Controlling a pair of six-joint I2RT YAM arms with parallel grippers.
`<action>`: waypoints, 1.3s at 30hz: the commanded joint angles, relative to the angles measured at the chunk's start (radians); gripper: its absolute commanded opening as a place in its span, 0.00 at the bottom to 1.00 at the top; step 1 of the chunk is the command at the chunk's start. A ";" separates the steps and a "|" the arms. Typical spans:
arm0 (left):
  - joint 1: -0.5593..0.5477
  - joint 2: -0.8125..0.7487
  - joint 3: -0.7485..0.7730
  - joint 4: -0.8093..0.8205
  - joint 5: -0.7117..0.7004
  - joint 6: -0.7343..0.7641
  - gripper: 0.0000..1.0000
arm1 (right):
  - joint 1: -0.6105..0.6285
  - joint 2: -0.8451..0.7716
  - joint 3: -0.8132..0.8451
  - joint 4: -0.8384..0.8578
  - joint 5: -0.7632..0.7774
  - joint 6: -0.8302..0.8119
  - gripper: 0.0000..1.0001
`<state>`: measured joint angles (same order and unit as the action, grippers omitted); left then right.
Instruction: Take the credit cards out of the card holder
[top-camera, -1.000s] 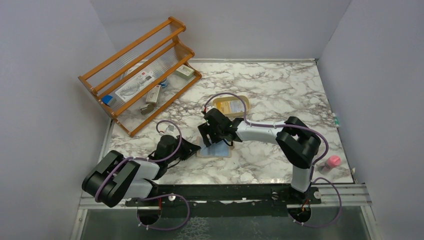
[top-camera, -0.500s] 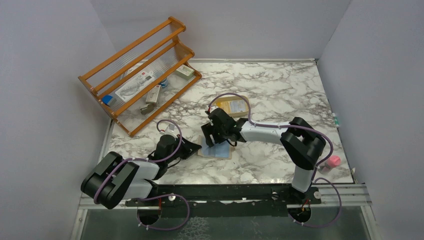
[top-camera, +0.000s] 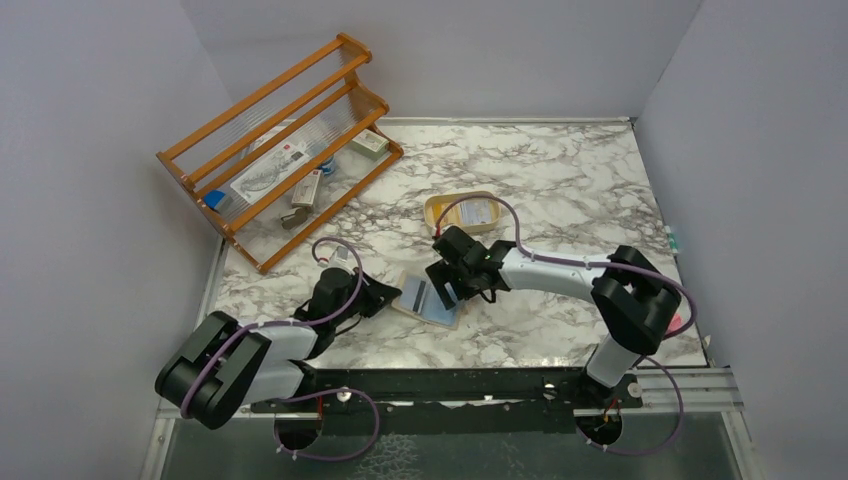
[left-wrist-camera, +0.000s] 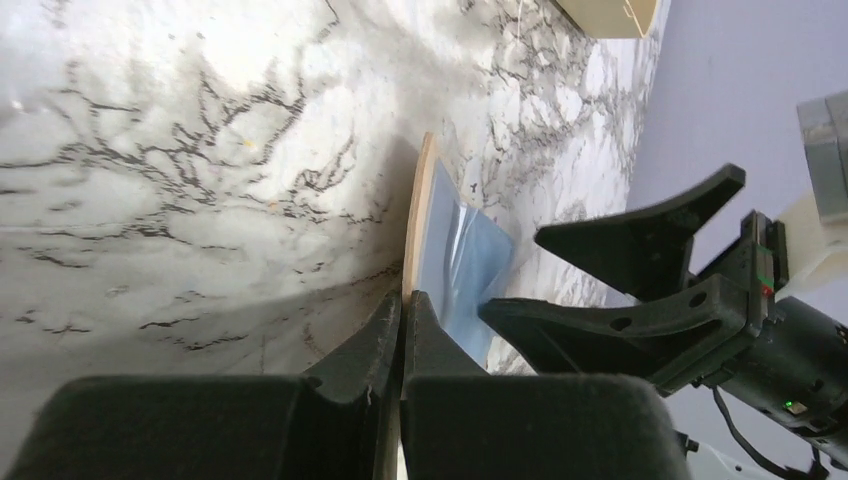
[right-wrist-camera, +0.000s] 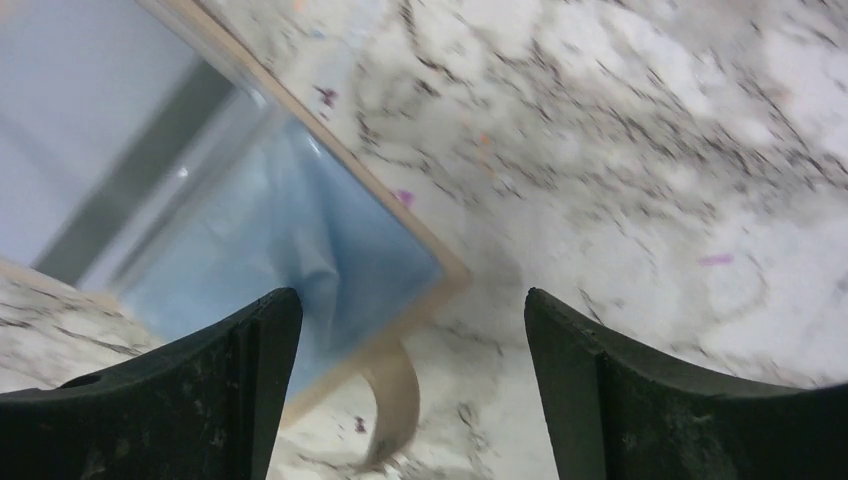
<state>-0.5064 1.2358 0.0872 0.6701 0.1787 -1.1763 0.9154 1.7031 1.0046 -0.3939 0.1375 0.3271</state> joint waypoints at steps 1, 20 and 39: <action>0.003 -0.024 -0.022 -0.039 -0.101 0.005 0.00 | -0.007 -0.075 0.012 -0.236 0.165 -0.020 0.88; -0.053 0.058 0.022 -0.121 -0.271 -0.145 0.00 | -0.044 -0.107 -0.052 0.508 -0.617 0.406 0.85; -0.058 0.062 0.013 -0.123 -0.309 -0.169 0.00 | -0.080 -0.024 -0.204 0.596 -0.381 0.514 0.84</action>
<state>-0.5652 1.2869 0.1196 0.6113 -0.0631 -1.3350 0.8463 1.7107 0.8314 0.1982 -0.3504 0.8116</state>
